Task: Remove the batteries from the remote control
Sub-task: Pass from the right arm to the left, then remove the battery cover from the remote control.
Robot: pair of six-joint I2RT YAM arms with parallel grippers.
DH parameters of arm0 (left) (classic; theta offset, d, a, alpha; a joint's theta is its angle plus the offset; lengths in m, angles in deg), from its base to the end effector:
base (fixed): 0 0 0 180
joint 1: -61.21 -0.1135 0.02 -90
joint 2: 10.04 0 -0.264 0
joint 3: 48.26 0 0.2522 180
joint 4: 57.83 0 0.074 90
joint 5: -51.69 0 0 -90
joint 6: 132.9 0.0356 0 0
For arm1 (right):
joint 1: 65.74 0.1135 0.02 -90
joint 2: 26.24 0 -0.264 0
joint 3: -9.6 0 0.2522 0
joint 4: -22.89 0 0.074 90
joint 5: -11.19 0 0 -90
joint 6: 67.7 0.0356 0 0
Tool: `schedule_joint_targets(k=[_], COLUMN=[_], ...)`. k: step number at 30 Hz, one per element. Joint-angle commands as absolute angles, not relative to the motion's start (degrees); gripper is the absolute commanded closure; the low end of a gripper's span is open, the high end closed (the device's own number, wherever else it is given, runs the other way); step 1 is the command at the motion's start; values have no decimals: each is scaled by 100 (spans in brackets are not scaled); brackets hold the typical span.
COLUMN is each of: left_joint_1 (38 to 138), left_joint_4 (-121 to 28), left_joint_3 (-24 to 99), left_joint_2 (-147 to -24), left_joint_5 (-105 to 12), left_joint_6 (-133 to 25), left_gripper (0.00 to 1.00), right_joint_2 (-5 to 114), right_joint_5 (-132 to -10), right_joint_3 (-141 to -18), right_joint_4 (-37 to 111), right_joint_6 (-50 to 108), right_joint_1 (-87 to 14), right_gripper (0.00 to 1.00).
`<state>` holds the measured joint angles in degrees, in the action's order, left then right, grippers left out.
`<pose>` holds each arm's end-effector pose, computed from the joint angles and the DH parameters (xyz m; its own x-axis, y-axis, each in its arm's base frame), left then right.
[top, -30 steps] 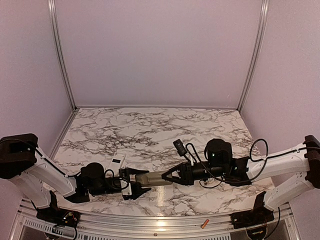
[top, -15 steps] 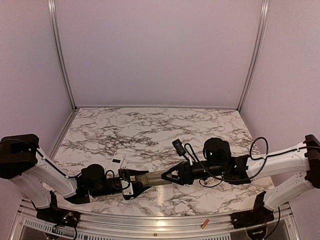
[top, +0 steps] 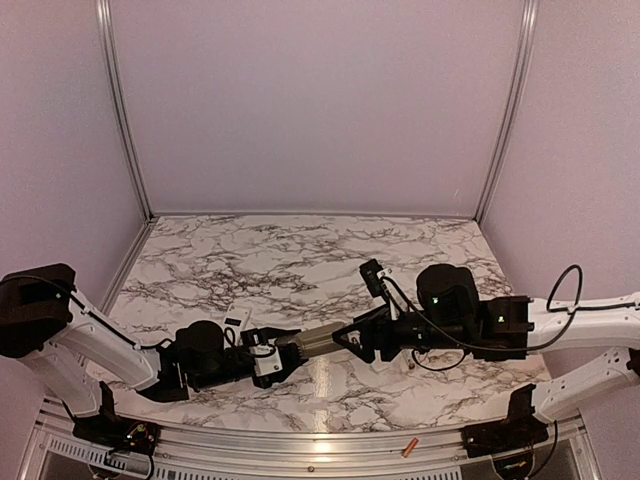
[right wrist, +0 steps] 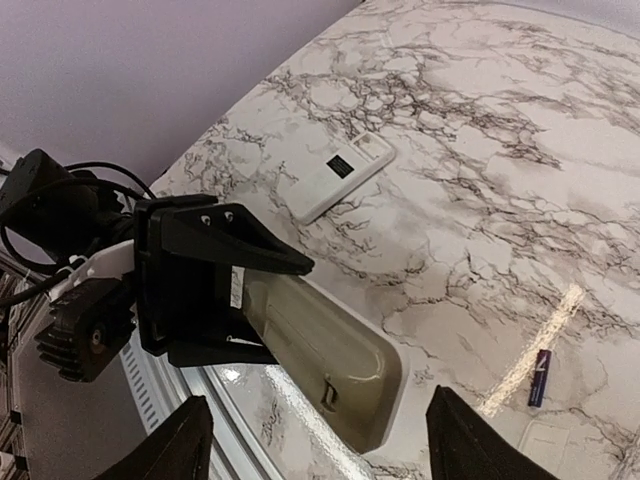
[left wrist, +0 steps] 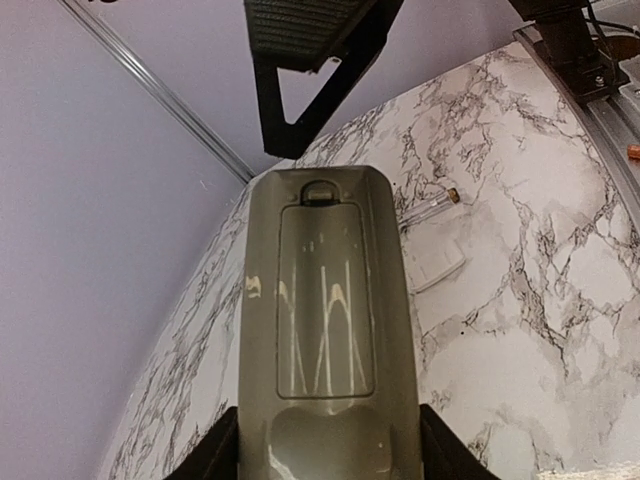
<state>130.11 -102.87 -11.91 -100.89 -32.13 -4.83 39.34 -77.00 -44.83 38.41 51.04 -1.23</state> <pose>0.1038 -0.2582 0.1542 0.5018 0.4025 -0.7656 0.7366 0.2652 0.6222 0.1092 0.2318 0.2559 -0.6090 -0.1607 -0.7767 -0.7088 0.5496 0.4421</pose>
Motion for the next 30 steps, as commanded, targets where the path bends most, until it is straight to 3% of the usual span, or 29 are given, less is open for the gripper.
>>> schedule_joint_targets(k=[1,30], left_joint_1=[13013,13012], left_joint_4=[-9765,-9276], left_joint_3=[-869,-571], left_joint_2=[-10094,-10184], left_joint_5=[-2978,-2891], left_joint_6=[-830,-1009], left_gripper=[100,100], right_joint_2=[3839,4662], right_joint_5=[-8464,-8503], right_joint_3=[-4702,-4961], right_joint_4=[4410,3797], right_joint_6=[5068,5139], right_joint_1=[87,295], right_gripper=[28,46])
